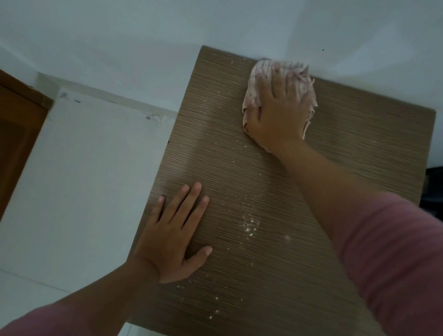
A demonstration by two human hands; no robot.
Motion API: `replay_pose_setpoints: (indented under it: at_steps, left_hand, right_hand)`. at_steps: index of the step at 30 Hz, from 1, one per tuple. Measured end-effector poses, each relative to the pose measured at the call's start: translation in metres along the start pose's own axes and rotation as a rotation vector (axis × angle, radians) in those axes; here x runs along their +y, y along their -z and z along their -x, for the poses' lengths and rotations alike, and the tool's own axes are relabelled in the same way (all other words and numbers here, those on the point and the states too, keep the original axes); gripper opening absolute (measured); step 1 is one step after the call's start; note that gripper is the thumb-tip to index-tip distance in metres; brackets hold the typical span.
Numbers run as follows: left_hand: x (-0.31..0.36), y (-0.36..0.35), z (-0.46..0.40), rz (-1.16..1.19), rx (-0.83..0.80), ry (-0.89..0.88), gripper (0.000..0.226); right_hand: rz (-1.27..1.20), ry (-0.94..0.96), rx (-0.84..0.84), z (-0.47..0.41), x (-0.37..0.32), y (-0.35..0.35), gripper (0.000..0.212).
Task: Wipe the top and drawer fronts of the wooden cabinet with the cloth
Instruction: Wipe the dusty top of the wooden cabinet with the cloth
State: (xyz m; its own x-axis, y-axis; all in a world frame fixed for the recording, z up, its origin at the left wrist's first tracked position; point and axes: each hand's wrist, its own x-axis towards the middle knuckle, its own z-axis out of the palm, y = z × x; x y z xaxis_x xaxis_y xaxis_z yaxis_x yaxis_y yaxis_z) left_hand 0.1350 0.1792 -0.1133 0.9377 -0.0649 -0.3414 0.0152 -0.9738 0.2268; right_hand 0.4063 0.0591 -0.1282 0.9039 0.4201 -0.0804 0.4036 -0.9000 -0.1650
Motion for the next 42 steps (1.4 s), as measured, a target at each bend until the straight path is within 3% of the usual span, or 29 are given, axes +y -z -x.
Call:
replay_pose_setpoints:
  at_steps: [9, 14, 33, 38, 42]
  left_hand:
    - [0.0, -0.001, 0.0, 0.0, 0.02, -0.005, 0.085]
    - [0.0, -0.002, 0.0, -0.012, 0.04, -0.007, 0.085]
    - [0.0, -0.005, 0.006, 0.031, 0.169, -0.026, 0.085]
    - [-0.004, -0.018, 0.044, 0.134, 0.265, -0.018, 0.08]
    - [-0.014, -0.035, 0.08, 0.077, 0.254, -0.055, 0.083]
  right_hand:
    - [0.104, 0.374, -0.016, 0.007, 0.024, 0.005, 0.052]
    - [0.086, 0.486, -0.036, 0.025, 0.029, 0.008, 0.055]
    - [0.035, 0.42, -0.027, 0.175, -0.003, -0.007, 0.055]
    - [0.058, 0.39, -0.047, 0.212, -0.015, -0.013, 0.056]
    - [0.044, 0.362, -0.057, 0.24, -0.024, -0.017, 0.056]
